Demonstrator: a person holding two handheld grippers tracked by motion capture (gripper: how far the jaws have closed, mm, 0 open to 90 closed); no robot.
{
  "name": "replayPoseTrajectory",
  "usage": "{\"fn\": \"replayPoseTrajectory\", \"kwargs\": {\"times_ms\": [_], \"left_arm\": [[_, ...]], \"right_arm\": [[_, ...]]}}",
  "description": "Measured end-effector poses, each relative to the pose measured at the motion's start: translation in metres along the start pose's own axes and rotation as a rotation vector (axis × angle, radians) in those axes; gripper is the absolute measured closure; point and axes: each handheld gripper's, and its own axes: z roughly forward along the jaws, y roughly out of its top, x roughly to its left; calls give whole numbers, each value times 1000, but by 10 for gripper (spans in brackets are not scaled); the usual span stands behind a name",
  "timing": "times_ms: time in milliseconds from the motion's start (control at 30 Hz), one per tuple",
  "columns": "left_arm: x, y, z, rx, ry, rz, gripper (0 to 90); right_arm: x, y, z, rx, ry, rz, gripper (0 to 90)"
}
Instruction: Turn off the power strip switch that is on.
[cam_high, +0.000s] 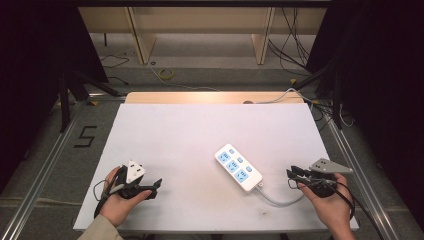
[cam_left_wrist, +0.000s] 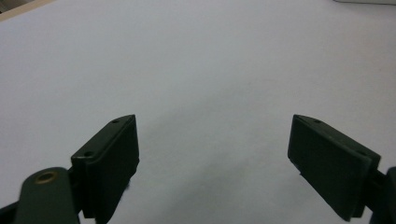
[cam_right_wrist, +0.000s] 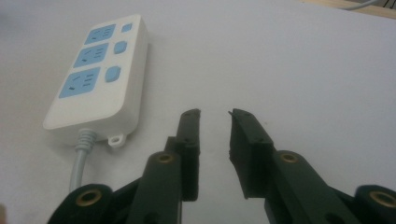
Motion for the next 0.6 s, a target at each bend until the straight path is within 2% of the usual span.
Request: {"fn": "replayPoseTrajectory", "kwargs": {"times_ms": [100,233,600], "left_arm": [[1,0,0,-1,4,2,164],[1,0,-1,0,11,1,167],[1,0,-1,-7,15,-5,167]], "right_arm": [[2,3,0,-5,-6,-10,835],[3,4,-1,-4,-14,-21,878],[4,9,-3,0,-24,-32,900]]}}
